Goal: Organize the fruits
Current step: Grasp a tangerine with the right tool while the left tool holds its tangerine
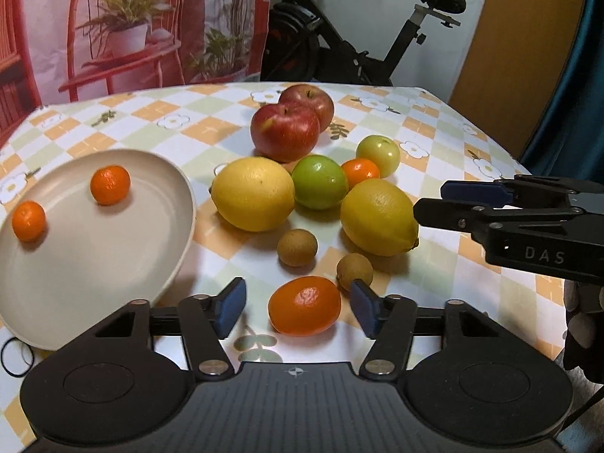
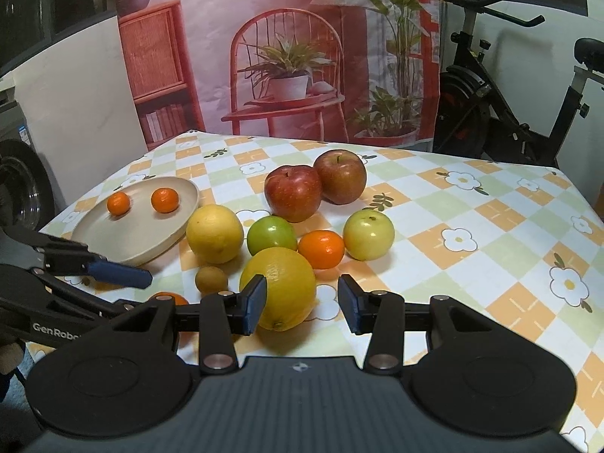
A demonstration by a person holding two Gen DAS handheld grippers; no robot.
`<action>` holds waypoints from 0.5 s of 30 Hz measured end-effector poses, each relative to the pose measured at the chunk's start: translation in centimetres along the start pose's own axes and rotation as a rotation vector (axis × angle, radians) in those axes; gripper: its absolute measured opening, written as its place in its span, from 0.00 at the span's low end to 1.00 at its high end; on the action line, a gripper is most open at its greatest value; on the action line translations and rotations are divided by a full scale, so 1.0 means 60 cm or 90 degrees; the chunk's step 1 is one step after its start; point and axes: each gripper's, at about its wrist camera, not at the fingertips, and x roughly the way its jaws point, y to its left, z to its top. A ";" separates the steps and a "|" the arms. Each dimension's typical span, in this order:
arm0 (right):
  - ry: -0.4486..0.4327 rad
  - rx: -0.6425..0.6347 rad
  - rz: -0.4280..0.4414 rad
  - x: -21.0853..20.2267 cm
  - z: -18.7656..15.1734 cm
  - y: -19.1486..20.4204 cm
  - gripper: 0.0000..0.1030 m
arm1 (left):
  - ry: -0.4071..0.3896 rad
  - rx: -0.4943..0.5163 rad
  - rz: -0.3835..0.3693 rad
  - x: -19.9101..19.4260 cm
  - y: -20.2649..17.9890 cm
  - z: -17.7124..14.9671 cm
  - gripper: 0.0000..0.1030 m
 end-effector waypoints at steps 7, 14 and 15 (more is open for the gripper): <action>0.001 0.004 -0.001 0.003 0.001 -0.007 0.44 | 0.001 0.002 0.001 0.003 -0.001 -0.001 0.44; 0.005 -0.002 0.007 0.005 0.003 -0.002 0.44 | -0.043 -0.004 0.038 -0.026 0.010 0.007 0.44; 0.005 -0.002 0.005 0.005 0.003 -0.003 0.44 | -0.049 -0.005 0.044 -0.030 0.011 0.008 0.44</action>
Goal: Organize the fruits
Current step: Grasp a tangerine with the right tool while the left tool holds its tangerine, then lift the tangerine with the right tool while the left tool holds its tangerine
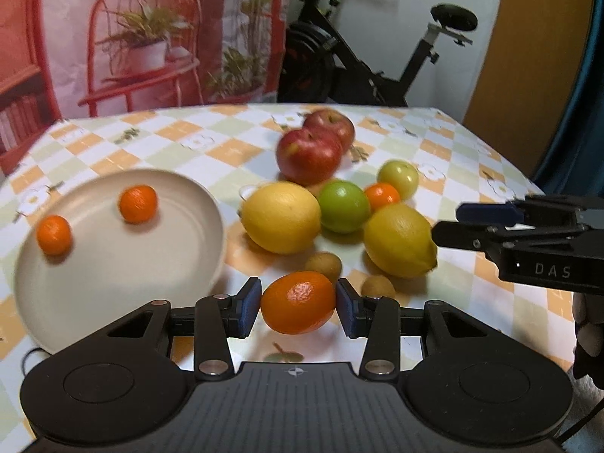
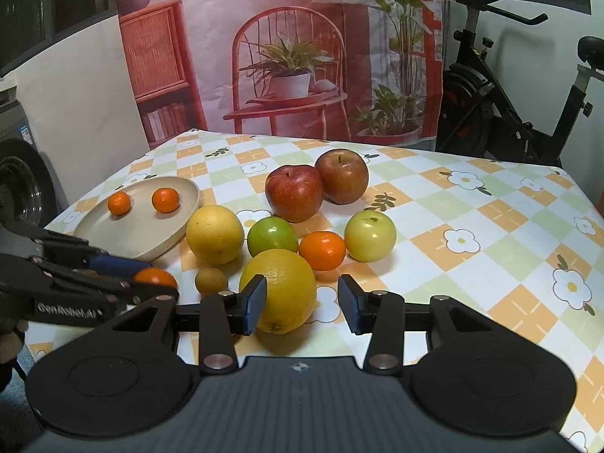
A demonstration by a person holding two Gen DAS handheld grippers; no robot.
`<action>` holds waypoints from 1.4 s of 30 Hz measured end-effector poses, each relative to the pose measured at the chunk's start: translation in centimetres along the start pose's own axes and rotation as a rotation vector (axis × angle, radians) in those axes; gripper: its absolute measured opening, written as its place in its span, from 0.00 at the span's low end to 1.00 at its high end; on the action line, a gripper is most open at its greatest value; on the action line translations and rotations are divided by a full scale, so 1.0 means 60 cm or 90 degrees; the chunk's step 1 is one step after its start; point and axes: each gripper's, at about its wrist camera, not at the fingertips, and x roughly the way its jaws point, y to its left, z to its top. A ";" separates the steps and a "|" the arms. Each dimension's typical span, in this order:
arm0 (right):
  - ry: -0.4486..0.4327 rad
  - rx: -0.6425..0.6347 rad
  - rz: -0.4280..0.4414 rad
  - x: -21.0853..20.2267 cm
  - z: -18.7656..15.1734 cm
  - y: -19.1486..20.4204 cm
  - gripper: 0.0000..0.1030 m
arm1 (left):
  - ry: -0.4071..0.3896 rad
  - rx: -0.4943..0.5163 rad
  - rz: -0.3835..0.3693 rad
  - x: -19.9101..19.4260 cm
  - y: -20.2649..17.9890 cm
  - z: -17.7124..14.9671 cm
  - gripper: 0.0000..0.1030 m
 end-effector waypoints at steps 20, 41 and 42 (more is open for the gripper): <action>0.042 0.044 -0.005 0.094 0.053 -0.048 0.43 | -0.078 -0.040 0.078 -0.028 0.030 0.018 0.44; 0.077 -0.017 0.015 0.148 0.090 -0.036 0.13 | -0.077 -0.061 0.056 -0.029 0.041 0.008 0.44; 0.078 -0.013 0.017 0.145 0.090 -0.038 0.13 | -0.077 -0.062 0.056 -0.029 0.041 0.008 0.44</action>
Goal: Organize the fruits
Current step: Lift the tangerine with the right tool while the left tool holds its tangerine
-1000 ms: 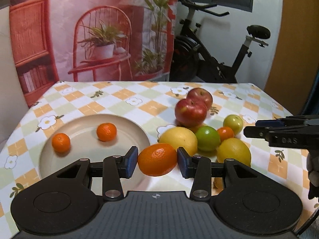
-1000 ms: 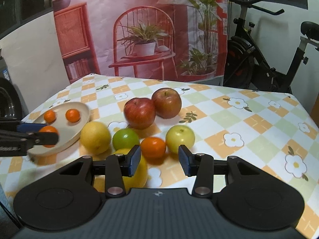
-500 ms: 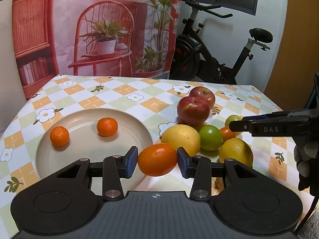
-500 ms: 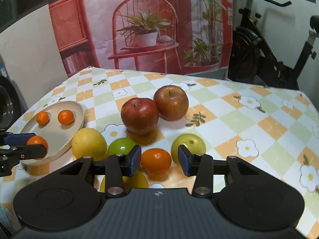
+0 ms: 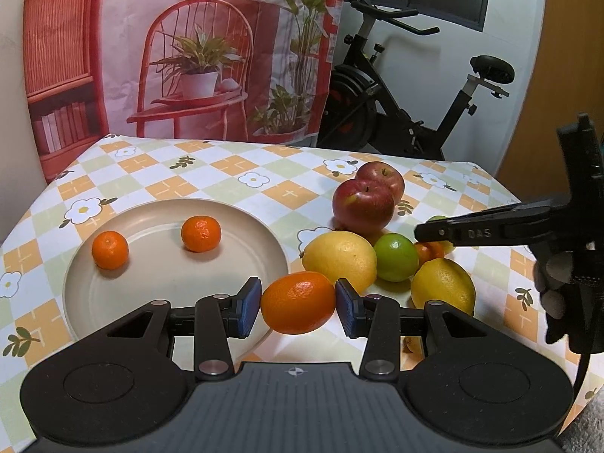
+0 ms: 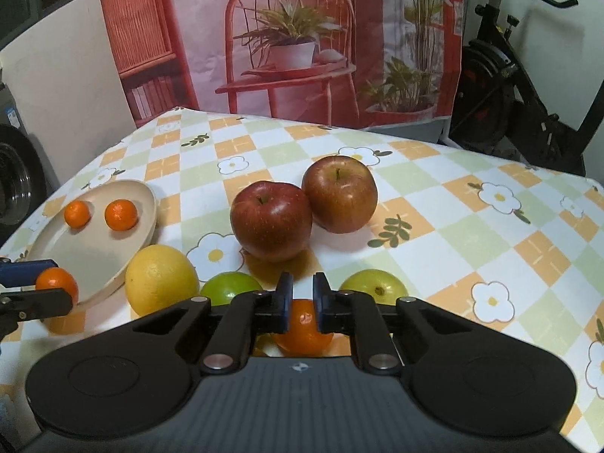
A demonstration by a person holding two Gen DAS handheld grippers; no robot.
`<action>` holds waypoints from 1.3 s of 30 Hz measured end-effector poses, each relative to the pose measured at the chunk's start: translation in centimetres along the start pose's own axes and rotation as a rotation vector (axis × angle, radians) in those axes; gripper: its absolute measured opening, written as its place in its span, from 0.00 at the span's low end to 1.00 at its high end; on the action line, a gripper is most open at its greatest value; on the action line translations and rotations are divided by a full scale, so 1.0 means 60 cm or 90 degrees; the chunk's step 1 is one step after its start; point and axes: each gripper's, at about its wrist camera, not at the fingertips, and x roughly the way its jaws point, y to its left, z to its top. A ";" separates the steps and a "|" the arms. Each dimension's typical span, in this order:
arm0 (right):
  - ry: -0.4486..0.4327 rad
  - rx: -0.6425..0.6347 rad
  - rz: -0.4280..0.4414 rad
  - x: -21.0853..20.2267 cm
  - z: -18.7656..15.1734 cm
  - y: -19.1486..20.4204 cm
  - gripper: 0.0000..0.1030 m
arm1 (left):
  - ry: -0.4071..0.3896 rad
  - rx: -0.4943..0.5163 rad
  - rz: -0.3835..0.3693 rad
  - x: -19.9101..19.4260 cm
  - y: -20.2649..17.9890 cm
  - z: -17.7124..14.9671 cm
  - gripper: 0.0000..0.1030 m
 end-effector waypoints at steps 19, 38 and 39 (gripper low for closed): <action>-0.012 0.107 -0.006 -0.080 -0.064 -0.043 0.15 | -0.003 0.014 -0.014 -0.004 -0.006 -0.002 0.44; 0.026 0.118 0.012 -0.018 -0.025 -0.024 0.38 | -0.001 0.005 -0.017 -0.001 -0.001 -0.004 0.44; 0.028 0.117 0.012 -0.017 -0.024 -0.023 0.38 | 0.000 0.006 -0.017 -0.001 0.000 -0.004 0.44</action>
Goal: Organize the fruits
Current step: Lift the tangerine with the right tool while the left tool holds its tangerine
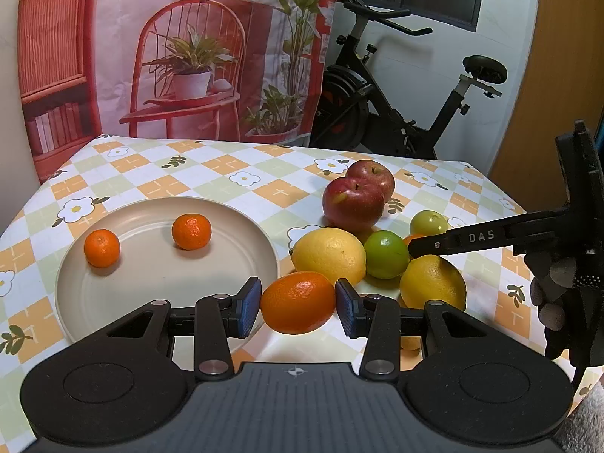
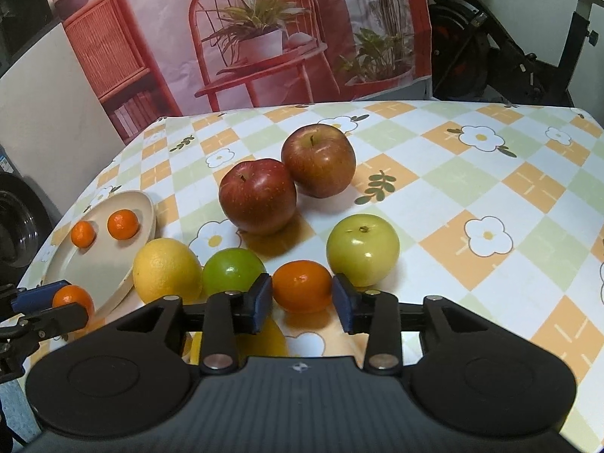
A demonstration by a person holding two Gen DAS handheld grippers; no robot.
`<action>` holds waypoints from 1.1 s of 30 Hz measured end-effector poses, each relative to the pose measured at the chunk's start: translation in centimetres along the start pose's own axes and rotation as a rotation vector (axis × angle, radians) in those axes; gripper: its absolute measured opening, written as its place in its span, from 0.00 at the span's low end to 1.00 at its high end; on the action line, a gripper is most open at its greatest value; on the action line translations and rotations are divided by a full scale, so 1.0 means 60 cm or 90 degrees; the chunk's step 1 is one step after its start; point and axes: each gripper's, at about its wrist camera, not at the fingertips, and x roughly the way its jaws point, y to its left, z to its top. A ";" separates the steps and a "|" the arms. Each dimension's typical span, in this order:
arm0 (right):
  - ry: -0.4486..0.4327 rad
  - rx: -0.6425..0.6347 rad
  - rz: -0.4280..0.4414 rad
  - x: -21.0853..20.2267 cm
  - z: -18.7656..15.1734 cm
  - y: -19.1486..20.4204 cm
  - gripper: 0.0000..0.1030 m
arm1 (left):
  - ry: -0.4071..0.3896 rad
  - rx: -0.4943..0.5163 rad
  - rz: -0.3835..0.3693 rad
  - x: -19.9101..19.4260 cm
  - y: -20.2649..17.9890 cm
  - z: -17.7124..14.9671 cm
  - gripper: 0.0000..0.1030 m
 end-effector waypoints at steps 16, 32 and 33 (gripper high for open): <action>0.004 0.011 -0.016 0.017 0.006 0.011 0.40 | 0.001 -0.003 0.000 0.001 0.001 0.000 0.44; -0.021 0.073 -0.041 -0.032 -0.024 -0.028 0.38 | -0.001 -0.006 0.000 0.001 0.004 0.001 0.44; -0.020 0.085 -0.043 -0.035 -0.028 -0.035 0.38 | 0.000 -0.006 0.000 0.001 0.004 0.001 0.44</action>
